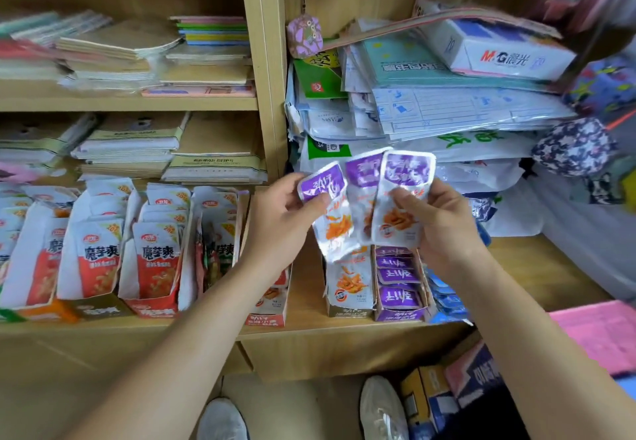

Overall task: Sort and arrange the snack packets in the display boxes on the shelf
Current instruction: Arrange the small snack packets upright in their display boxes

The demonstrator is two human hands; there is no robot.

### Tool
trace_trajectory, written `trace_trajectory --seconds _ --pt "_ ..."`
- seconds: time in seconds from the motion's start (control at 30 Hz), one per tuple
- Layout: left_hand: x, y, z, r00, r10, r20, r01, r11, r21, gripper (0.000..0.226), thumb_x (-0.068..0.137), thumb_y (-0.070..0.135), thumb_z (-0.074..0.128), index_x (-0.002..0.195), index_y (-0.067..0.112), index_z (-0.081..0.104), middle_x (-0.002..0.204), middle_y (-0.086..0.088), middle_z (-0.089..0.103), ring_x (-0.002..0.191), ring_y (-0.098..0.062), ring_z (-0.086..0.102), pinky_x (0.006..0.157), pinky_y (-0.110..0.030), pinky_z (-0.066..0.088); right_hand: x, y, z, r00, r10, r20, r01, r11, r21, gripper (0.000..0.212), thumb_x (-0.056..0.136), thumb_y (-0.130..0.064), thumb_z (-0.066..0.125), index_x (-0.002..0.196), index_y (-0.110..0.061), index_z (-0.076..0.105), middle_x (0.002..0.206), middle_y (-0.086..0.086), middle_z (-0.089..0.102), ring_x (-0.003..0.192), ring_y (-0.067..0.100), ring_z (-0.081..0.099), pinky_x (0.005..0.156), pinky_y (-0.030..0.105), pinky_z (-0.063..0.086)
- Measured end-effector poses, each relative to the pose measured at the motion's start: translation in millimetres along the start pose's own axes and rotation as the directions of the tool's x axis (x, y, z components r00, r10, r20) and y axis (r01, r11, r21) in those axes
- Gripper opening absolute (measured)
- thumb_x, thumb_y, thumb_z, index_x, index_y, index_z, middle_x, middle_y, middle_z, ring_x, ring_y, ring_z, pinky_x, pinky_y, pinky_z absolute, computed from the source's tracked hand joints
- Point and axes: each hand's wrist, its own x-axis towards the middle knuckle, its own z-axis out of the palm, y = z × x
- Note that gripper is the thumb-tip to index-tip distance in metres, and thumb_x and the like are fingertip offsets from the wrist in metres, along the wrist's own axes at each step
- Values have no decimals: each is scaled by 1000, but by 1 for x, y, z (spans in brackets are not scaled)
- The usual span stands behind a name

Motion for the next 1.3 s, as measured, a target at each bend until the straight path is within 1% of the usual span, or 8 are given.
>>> trace_trajectory --seconds 0.13,0.3,0.43,0.57,0.7,0.83,1.13,1.3 --pt "11 0 25 993 92 -80 -96 994 -47 22 89 14 75 110 18 67 99 1 76 90 -5 72 68 -20 56 3 -15 -33 978 -134 -159 126 990 -60 20 85 -10 71 105 -11 68 103 13 72 92 34 69 80 53 56" --pt "22 -16 60 982 187 -21 -186 980 68 19 90 18 75 108 19 68 100 3 75 92 -6 72 76 -37 61 6 -18 -59 927 -165 -338 161 986 -38 12 90 -7 70 101 -11 68 98 9 74 94 31 72 78 48 59" --pt "25 -25 80 953 303 4 -297 930 214 16 90 21 75 105 20 69 96 11 71 91 -3 69 72 -23 55 11 -18 -70 907 -129 -401 140 990 -2 24 90 -12 72 112 -3 65 112 17 72 102 34 71 85 54 58" --pt "30 -29 91 940 339 26 -335 911 242 18 88 26 73 104 19 72 95 9 74 89 -6 71 72 -35 60 11 -21 -69 899 -132 -417 170 984 55 16 89 -12 73 104 -9 66 108 17 72 101 33 71 82 45 58" --pt "27 -37 93 919 327 221 -394 724 566 11 88 37 72 98 36 76 87 16 72 79 -4 66 66 -32 55 11 -24 -67 907 -164 -388 213 973 86 9 91 -9 70 100 -12 67 100 8 71 92 21 69 76 33 58" --pt "27 -44 89 878 98 468 -445 528 724 32 84 49 72 116 45 71 107 7 65 109 -15 53 89 -32 36 13 -20 -65 925 -180 -335 195 981 10 4 91 -11 70 94 -11 68 89 5 72 80 17 70 66 28 56" --pt "30 -13 25 953 221 209 -303 757 579 21 87 17 71 103 29 76 90 19 71 85 4 64 76 -18 50 19 -11 -47 966 -210 -151 193 974 -117 5 88 -14 72 93 -13 71 86 0 77 86 20 74 68 31 60" --pt "28 -33 -39 962 31 272 -238 587 773 33 83 20 77 112 33 73 113 11 70 117 -14 56 100 -37 44 27 7 -56 989 -131 -65 70 814 -577 10 85 -21 79 87 -16 71 83 9 76 77 24 75 66 47 62"
